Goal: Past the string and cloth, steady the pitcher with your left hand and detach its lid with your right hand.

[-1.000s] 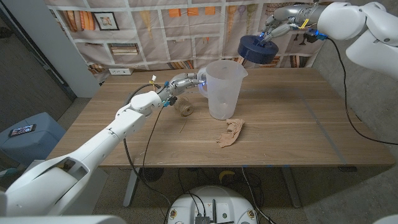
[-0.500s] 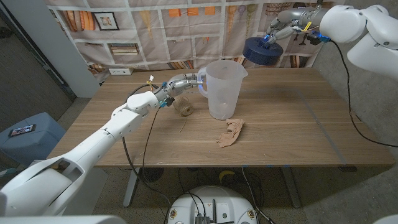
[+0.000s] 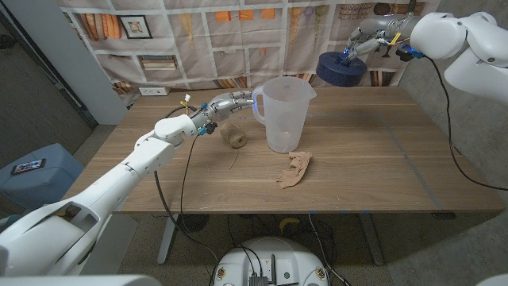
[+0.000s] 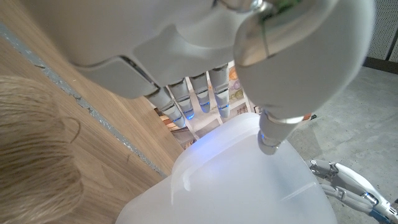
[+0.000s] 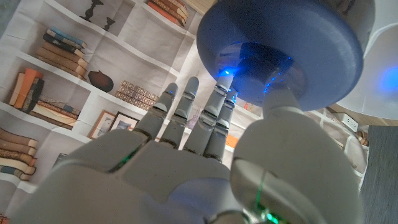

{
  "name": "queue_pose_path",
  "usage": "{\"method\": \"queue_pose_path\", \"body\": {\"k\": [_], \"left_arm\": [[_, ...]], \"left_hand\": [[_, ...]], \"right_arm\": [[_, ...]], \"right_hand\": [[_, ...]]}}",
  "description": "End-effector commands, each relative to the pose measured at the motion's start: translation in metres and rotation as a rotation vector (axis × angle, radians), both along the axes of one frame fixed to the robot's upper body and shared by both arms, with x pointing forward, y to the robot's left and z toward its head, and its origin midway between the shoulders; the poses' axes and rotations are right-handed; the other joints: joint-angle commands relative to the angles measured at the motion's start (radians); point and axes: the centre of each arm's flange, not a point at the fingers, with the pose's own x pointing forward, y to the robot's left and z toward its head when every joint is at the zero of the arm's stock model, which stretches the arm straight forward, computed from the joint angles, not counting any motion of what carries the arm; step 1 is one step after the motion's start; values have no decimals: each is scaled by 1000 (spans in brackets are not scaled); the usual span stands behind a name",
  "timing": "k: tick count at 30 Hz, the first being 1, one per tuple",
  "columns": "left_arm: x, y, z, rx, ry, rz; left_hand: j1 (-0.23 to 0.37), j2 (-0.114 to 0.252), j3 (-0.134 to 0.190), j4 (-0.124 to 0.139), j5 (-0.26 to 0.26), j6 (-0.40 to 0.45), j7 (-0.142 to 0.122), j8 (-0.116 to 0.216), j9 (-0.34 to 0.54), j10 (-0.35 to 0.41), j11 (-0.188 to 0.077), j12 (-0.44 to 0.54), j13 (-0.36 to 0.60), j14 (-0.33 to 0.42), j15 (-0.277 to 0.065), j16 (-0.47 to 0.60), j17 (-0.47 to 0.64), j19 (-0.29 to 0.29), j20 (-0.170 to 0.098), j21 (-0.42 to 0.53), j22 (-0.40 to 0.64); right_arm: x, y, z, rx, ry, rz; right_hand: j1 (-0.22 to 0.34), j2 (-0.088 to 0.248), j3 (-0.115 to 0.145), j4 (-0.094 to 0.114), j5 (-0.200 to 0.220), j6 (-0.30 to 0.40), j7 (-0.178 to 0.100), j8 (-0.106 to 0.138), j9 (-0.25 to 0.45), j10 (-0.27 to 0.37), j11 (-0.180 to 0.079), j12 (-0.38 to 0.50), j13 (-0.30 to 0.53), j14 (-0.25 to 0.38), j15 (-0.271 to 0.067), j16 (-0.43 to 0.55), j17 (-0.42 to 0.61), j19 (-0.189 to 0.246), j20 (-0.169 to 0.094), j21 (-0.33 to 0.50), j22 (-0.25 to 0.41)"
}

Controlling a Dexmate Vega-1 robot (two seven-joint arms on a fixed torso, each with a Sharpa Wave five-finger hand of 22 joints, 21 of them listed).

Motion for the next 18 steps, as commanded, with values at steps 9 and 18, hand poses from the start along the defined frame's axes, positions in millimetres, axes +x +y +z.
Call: {"method": "queue_pose_path", "body": {"k": [9, 18], "left_arm": [[-11, 19, -1, -55, -7, 40], [-16, 30, -4, -104, -16, 77]], "left_hand": [[-37, 8, -14, 11, -3, -25, 1, -2, 2, -20, 5, 9, 2, -26, 3, 3, 3, -25, 3, 2, 4], [-65, 12, -25, 20, -5, -40, -11, -2, 0, -36, -1, 9, 1, -39, -3, 5, 3, -39, 2, 3, 5]], "right_arm": [[20, -12, -22, -22, 33, -48], [29, -17, -35, -18, 38, -67]], "right_hand": [[78, 81, -4, 1, 4, 88, -77, 8, 7, 2, 2, -8, 0, -1, -139, -5, 0, 6, -1, 0, 5], [75, 80, -6, 2, 3, 87, -77, 10, 11, -1, 2, -10, -1, 3, -139, -5, 0, 9, -1, 1, 5]]}}
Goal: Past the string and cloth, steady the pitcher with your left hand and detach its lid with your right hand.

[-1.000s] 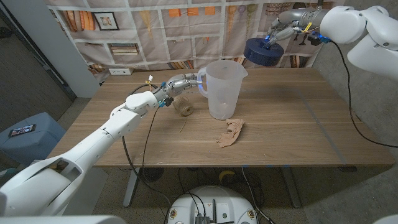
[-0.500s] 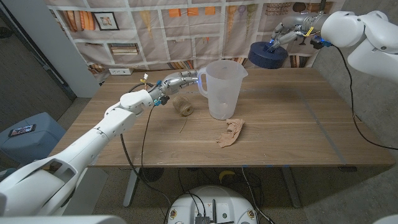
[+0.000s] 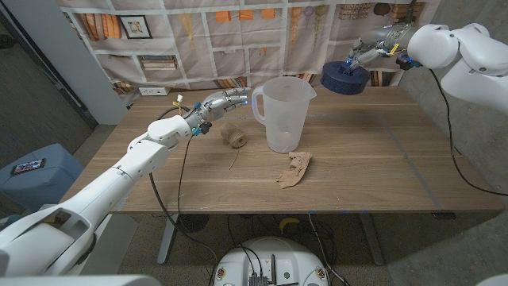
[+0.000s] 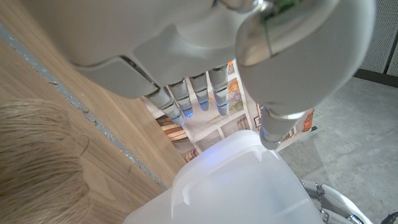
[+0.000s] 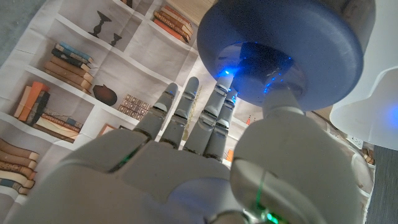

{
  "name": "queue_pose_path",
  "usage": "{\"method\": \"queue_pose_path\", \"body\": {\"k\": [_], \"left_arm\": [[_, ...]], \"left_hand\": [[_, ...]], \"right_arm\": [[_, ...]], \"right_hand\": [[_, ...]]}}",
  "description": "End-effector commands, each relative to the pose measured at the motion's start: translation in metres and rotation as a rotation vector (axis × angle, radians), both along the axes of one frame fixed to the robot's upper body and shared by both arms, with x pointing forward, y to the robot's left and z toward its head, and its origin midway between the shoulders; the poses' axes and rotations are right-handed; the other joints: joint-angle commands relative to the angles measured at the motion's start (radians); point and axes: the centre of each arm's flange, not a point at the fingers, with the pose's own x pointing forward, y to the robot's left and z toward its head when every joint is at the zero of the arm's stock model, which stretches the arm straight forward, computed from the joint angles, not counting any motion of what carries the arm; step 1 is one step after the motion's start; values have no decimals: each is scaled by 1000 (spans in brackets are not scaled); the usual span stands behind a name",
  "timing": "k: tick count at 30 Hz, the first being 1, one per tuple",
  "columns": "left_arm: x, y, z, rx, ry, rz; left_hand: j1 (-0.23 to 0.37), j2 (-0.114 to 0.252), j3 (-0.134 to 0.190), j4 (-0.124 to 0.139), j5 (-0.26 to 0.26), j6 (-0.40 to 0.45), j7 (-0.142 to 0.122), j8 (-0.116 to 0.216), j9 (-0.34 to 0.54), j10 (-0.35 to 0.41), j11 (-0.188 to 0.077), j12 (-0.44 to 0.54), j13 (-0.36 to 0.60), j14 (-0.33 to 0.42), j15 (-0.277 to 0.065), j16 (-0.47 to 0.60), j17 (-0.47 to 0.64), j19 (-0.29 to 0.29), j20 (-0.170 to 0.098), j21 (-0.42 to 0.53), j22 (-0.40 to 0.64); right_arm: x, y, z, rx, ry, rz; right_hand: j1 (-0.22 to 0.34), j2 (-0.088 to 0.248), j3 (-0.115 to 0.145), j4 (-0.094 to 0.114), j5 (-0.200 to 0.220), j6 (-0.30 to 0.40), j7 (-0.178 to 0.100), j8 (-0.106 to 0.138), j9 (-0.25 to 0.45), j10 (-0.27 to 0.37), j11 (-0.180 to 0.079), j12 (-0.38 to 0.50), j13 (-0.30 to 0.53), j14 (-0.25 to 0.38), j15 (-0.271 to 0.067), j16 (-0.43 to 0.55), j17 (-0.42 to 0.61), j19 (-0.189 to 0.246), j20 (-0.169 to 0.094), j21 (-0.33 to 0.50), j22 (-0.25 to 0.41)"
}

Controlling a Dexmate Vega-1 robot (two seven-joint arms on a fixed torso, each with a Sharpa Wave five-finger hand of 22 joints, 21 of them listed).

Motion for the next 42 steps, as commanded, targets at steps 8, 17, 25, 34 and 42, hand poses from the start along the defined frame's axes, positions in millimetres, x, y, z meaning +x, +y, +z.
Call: {"method": "queue_pose_path", "body": {"k": [8, 17, 25, 34, 42], "left_arm": [[-9, 22, -8, -69, -5, 59], [-8, 32, -12, -113, -3, 67], [-4, 38, -17, -163, -1, 105], [-2, 43, -23, -217, 4, 123], [-1, 47, -28, -239, 6, 135]], "left_hand": [[-50, 10, -18, 9, -4, -39, -15, -6, -3, -19, 6, 6, -1, -29, 9, 5, 3, -28, -9, 4, 5], [-60, 13, -22, 9, -4, -40, -19, -2, -3, -23, 6, 7, -1, -36, 8, 5, 2, -36, -9, 4, 5], [-76, 17, -27, 15, -5, -37, -18, 1, -4, -21, 9, 10, -1, -39, 6, 7, 3, -40, -13, 6, 5], [-92, 29, -29, 22, -6, -37, -16, 3, -4, -20, 11, 12, -1, -38, -1, 10, 4, -35, -14, 10, 5], [-133, 47, -39, 36, -6, -58, -40, -1, -4, -29, 16, 12, -1, -67, 2, 4, 4, -42, -16, 11, 6]], "right_arm": [[15, -8, -26, -5, 13, -32], [22, -7, -40, -15, 8, -58], [32, -4, -55, -31, 7, -74], [43, -5, -74, -26, -2, -82], [51, -4, -85, -29, 8, -92]], "right_hand": [[75, 79, -2, 1, 6, 80, -81, 11, 14, -2, 2, -4, 3, 5, -139, -3, 1, 11, -2, 1, 5], [73, 78, -4, 1, 5, 76, -81, 12, 17, -5, 2, -5, 4, 9, -139, -1, 3, 17, -8, 3, 5], [69, 75, -8, 2, 4, 74, -81, 13, 19, -5, 3, -5, 6, 13, -137, 1, 5, 23, -7, 5, 5], [71, 73, -9, 0, 3, 73, -81, 15, 22, -7, 3, -6, 8, 15, -140, 2, 7, 27, -12, 5, 5], [69, 74, -11, 2, 2, 74, -81, 18, 25, -7, 3, -5, 10, 21, -140, 3, 8, 32, -13, 6, 5]]}}
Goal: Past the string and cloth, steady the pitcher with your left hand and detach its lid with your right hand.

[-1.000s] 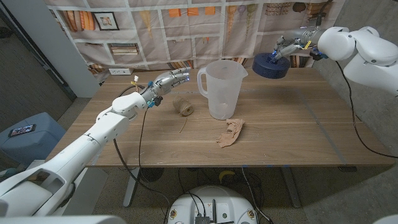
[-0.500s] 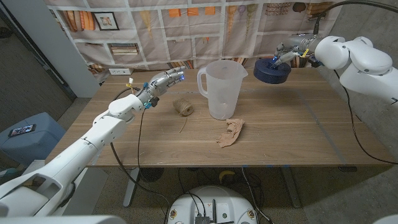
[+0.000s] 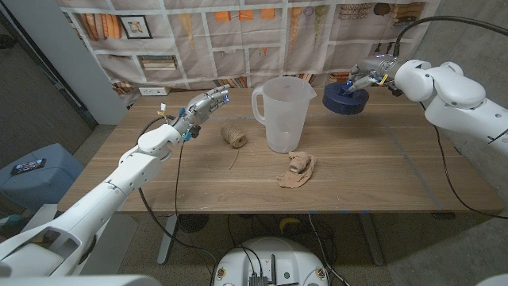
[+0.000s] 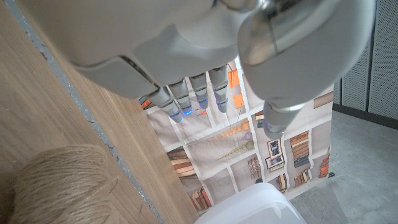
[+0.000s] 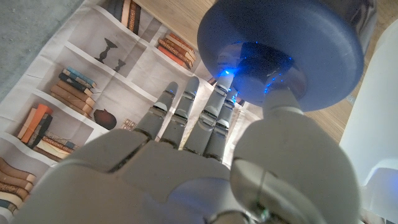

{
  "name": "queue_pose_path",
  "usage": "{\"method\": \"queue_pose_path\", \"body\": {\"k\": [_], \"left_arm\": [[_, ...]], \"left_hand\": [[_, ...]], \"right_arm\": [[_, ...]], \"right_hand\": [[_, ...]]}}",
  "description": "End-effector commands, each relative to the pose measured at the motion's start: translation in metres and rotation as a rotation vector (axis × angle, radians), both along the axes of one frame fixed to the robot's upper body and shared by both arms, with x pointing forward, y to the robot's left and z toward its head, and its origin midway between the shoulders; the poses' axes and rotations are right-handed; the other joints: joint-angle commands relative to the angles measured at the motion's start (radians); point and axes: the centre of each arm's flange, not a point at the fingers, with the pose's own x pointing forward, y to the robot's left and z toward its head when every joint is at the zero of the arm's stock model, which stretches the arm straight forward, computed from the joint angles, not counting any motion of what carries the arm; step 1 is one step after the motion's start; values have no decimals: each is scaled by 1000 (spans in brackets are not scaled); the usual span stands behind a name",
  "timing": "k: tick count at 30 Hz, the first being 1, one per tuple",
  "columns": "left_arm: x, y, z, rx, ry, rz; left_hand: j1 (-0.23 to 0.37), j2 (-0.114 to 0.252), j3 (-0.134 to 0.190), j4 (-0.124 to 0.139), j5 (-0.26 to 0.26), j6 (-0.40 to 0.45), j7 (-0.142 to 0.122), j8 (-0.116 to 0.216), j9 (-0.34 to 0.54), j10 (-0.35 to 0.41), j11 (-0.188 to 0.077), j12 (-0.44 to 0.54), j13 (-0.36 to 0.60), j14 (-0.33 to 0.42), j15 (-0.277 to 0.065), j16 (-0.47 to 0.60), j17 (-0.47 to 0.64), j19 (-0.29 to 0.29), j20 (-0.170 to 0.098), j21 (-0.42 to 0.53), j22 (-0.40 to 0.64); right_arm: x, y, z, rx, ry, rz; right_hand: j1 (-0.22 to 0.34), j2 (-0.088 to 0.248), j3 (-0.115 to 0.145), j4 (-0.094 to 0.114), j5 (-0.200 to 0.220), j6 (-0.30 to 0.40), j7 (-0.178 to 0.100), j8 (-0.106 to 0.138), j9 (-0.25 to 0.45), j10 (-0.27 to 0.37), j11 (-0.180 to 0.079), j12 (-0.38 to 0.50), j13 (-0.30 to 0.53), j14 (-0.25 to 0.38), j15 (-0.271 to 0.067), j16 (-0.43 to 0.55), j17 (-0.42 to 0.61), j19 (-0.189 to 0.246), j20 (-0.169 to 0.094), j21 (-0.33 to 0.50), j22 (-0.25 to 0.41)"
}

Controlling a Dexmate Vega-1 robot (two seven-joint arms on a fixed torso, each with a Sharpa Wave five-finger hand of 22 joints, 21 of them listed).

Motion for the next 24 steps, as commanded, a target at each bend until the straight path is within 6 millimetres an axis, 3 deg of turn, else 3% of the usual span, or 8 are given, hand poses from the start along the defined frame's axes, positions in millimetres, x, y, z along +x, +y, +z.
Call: {"method": "queue_pose_path", "body": {"k": [1, 4, 6, 24], "left_arm": [[1, 7, -8, -57, 8, 23], [1, 8, -8, -65, 8, 33], [0, 9, -9, -75, 7, 35], [3, 14, -15, -106, 29, 66]], "left_hand": [[-24, 3, -5, 7, -4, -7, -9, 4, 0, -2, 2, 4, 3, -20, 5, 0, 1, -3, -2, 6, 6], [-34, 5, -9, 9, -4, -18, -8, 1, 0, -8, 1, 3, 3, -25, 5, 1, 1, -6, -3, 6, 6], [-53, 7, -14, 15, -4, -33, -5, -1, 0, -21, -18, 0, 3, -32, 5, 1, 1, -11, -5, 6, 6], [-108, 33, -20, 35, 0, -76, 9, -2, -2, -47, -18, -2, 3, -58, 1, 1, 3, -30, -11, 4, 6]], "right_arm": [[12, 1, -20, -2, 8, -16], [15, 2, -23, -2, 6, -19], [16, 2, -26, -3, 5, -20], [33, 0, -49, 0, 2, -55]], "right_hand": [[68, 74, -5, -1, 2, 78, -77, 9, 25, -3, -1, -5, 3, 14, -140, 3, 5, 7, -1, 7, 5], [68, 74, -5, -1, 2, 78, -77, 10, 26, -4, -1, -5, 3, 14, -141, 2, 5, 8, -1, 7, 5], [68, 73, -5, -1, 2, 78, -77, 10, 26, -4, -1, -6, 3, 15, -141, 2, 5, 8, -2, 6, 5], [65, 71, -7, -1, 0, 76, -77, 14, 29, -10, 0, -9, 3, 18, -141, 0, 5, 16, -7, 8, 6]]}}
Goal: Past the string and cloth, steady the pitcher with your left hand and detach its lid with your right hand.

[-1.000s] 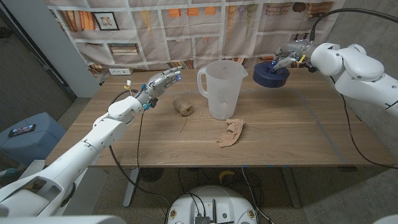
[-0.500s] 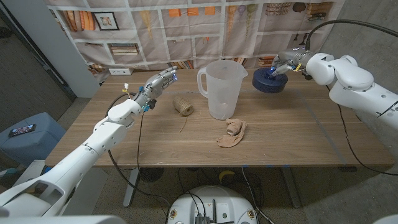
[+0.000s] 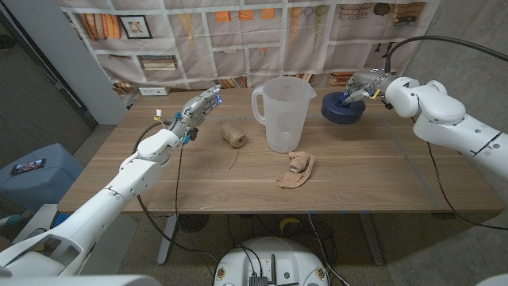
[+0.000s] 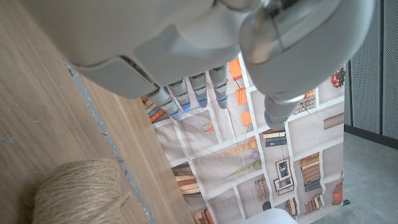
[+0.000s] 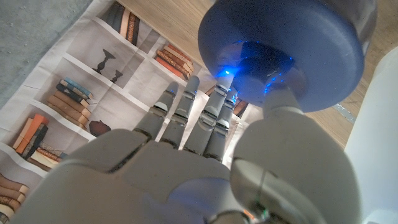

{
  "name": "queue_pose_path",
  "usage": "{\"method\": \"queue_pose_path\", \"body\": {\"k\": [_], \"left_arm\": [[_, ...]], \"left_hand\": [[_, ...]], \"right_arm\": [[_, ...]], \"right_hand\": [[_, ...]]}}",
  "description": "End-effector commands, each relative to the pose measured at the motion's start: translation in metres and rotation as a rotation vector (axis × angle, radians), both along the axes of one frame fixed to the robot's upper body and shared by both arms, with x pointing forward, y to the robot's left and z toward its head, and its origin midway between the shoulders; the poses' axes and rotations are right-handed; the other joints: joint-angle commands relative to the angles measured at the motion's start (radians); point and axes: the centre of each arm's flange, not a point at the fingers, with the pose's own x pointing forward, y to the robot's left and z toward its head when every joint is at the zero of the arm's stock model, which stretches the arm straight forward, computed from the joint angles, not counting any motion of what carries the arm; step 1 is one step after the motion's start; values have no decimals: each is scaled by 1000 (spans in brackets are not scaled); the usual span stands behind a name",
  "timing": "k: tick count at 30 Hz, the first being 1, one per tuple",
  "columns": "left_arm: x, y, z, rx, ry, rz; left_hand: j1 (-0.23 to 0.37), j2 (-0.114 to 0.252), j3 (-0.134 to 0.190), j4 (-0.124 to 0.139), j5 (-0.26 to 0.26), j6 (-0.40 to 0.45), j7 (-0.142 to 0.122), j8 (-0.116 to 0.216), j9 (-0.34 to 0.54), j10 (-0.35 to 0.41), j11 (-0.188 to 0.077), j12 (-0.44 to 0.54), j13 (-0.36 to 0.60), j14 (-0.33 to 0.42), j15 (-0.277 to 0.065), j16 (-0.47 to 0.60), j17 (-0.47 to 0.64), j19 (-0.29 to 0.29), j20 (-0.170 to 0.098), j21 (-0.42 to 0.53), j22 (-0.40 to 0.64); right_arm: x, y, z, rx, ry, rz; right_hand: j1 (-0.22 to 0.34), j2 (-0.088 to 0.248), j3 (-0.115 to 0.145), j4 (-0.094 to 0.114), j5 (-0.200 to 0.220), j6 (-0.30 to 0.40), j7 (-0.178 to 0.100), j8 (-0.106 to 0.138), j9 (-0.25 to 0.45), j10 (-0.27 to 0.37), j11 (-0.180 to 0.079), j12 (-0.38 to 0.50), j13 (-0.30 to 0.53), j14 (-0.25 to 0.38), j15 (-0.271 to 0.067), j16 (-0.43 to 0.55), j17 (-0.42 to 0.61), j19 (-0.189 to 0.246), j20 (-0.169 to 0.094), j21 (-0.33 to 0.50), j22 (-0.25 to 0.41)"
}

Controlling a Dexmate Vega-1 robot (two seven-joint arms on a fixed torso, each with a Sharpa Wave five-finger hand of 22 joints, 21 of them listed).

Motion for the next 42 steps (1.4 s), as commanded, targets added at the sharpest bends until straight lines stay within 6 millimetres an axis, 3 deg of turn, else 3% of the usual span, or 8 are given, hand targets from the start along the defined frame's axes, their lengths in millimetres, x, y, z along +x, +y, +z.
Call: {"method": "queue_pose_path", "body": {"k": [1, 29, 42], "left_arm": [[3, 4, -5, -29, 19, 21], [5, 9, -9, -20, 54, 30], [11, 13, -5, -8, 66, 16]], "left_hand": [[-21, 4, 0, 8, 1, -15, -1, -2, 2, -18, -1, -3, 2, -11, 1, 1, 3, -13, -3, 4, 6], [-40, 17, 3, 4, 4, -24, 6, 4, 0, -27, 0, 2, 2, -20, 1, 3, 0, -22, -3, 5, 5], [-43, 22, 6, -2, 5, -12, 11, 10, 0, -22, 0, 5, 1, -18, 3, 5, -1, -21, 0, 7, 5]], "right_arm": [[16, -1, -24, 17, 10, -18], [42, 11, -59, 22, 29, -22], [49, 14, -70, 20, 45, -54]], "right_hand": [[65, 71, -7, 0, 4, 76, -77, 8, 30, -6, 4, 0, 3, 8, -141, -1, 5, 10, -1, 8, 6], [63, 67, -10, -1, 3, 65, -78, 9, 33, -15, 5, -3, 6, 10, -141, -2, 8, 18, -6, 7, 6], [54, 46, -23, -2, 0, 17, -78, -7, 33, -53, 8, -17, 4, -8, -134, -13, 10, 18, -1, 6, 7]]}}
